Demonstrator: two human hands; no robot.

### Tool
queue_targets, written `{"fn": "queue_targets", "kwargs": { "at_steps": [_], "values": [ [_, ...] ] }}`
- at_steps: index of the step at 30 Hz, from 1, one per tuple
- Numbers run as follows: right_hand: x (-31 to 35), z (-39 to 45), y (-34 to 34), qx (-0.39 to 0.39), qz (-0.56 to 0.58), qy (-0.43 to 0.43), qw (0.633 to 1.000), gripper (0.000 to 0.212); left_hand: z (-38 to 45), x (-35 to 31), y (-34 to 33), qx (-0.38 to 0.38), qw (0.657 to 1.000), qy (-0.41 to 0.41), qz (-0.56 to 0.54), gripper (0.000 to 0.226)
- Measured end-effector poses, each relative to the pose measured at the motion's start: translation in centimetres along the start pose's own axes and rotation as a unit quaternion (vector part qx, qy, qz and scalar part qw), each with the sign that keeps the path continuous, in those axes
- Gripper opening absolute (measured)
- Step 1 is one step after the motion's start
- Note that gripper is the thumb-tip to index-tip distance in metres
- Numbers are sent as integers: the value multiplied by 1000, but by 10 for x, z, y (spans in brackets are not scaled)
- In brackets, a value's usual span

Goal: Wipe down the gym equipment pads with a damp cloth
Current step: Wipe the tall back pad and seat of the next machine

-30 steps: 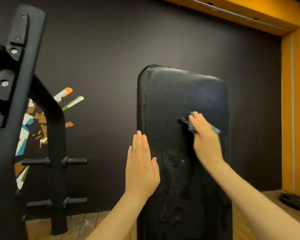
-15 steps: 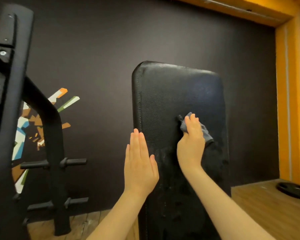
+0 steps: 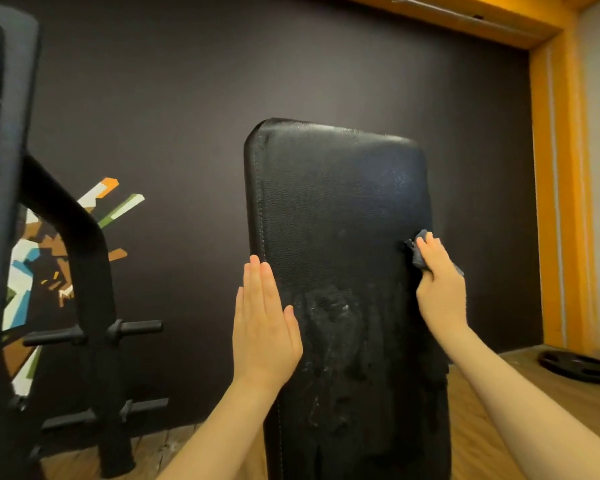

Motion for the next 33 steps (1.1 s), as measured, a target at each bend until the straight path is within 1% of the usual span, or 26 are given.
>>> {"fn": "queue_targets", "kwargs": {
  "at_steps": [2,4,7,8,10,12,14,15,17,19,21,23,24,26,29,31,33],
  "values": [
    [-6,-22,-4,1,12,-21,1000,57,0,-1,0,-3,1000,-3,1,73],
    [-10,-37,-1,12,0,-20,1000,56,-1,-2,1,-7,1000,-4,0,74],
    [2,-24,11,22,-9,-4,1000,54,0,-4,3,-2,1000,-1,6,80],
    [15,-13,13,20,-9,12,1000,53,0,-4,3,2,1000,0,8,81],
    [57,12,9,14,-9,83,996,53,0,-4,4,4,1000,4,6,82],
    [103,32,-9,41,-11,156,987,53,0,-4,5,7,1000,7,12,82],
    [130,34,-32,65,-12,169,983,58,0,-4,5,8,1000,6,20,82],
    [135,28,-39,51,-12,161,986,61,0,-4,5,13,1000,6,24,82],
    [129,2,-46,18,-22,157,987,66,0,-4,5,26,999,6,27,83],
    [118,-28,-50,27,-53,186,981,71,1,-5,8,39,999,11,30,85],
    [108,-41,-49,65,-85,213,971,73,1,-6,11,77,996,10,39,87],
    [105,-33,-42,91,-125,234,960,76,-2,-6,16,115,992,-8,42,85],
    [109,-25,-37,103,-149,242,953,78,-5,-5,19,132,990,-18,53,87],
    [119,-6,-29,102,-168,242,950,76,-15,-3,23,193,977,-37,84,97],
    [145,25,-25,87,-112,202,969,64,-30,3,24,250,963,-44,93,113],
    [159,31,-33,77,-78,182,977,64,-33,5,25,267,958,-46,92,120],
    [162,11,-46,66,-40,163,984,65,-34,4,24,272,958,-47,82,126]
  ]
}}
Point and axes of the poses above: each hand's wrist, its own z-axis towards the middle knuckle, its own y-axis out of the back of the hand, x = y × z, the point moved 6 cm from there along z, towards the middle knuckle, and after that the axes turned 2 degrees about x, right-handed, at the moved point
